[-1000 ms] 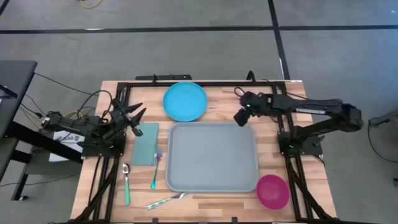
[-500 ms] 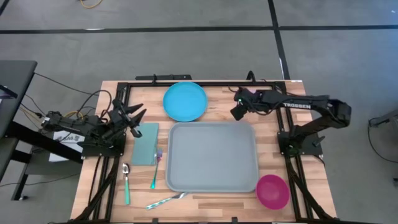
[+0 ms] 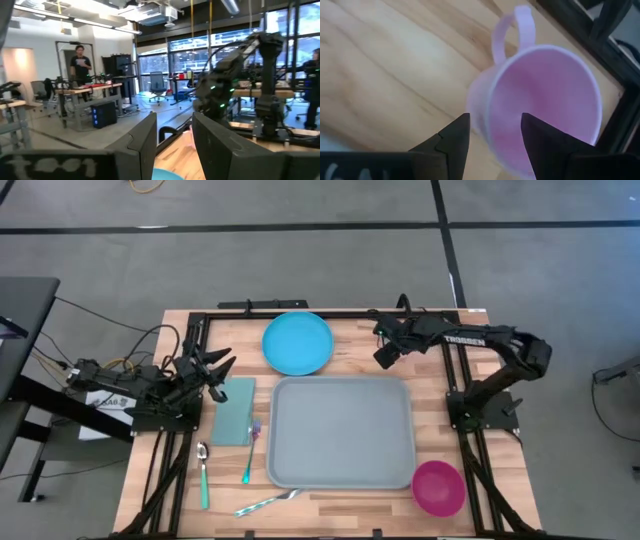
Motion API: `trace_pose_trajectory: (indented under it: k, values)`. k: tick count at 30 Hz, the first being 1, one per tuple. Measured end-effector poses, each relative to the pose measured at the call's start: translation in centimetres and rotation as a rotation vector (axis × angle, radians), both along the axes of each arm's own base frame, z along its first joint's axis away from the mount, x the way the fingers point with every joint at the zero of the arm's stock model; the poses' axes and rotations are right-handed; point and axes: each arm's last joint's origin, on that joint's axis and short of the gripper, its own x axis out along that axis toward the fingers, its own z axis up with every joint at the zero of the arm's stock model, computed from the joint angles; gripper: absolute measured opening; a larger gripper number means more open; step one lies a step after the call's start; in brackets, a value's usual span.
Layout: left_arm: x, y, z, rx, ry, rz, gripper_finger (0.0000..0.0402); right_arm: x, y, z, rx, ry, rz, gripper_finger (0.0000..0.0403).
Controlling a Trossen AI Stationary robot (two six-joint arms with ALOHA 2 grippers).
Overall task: Set up tray
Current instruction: Put the pink mug on the gray serving tray
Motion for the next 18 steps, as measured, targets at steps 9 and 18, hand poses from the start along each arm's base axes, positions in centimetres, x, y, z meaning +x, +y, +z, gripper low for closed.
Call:
trace_pose_trajectory:
  k: [9, 18]
  values:
    - [0.0, 0.0, 0.1, 0.021, 0.0, -0.015, 0.0114, 0.4, -0.6, -1.8, 0.034, 0.055, -0.016, 0.0151]
    - [0.0, 0.0, 0.2, 0.02, -0.013, -0.011, 0.0114, 0.3, 0.0, -0.1, 0.056, 0.081, 0.001, 0.0024]
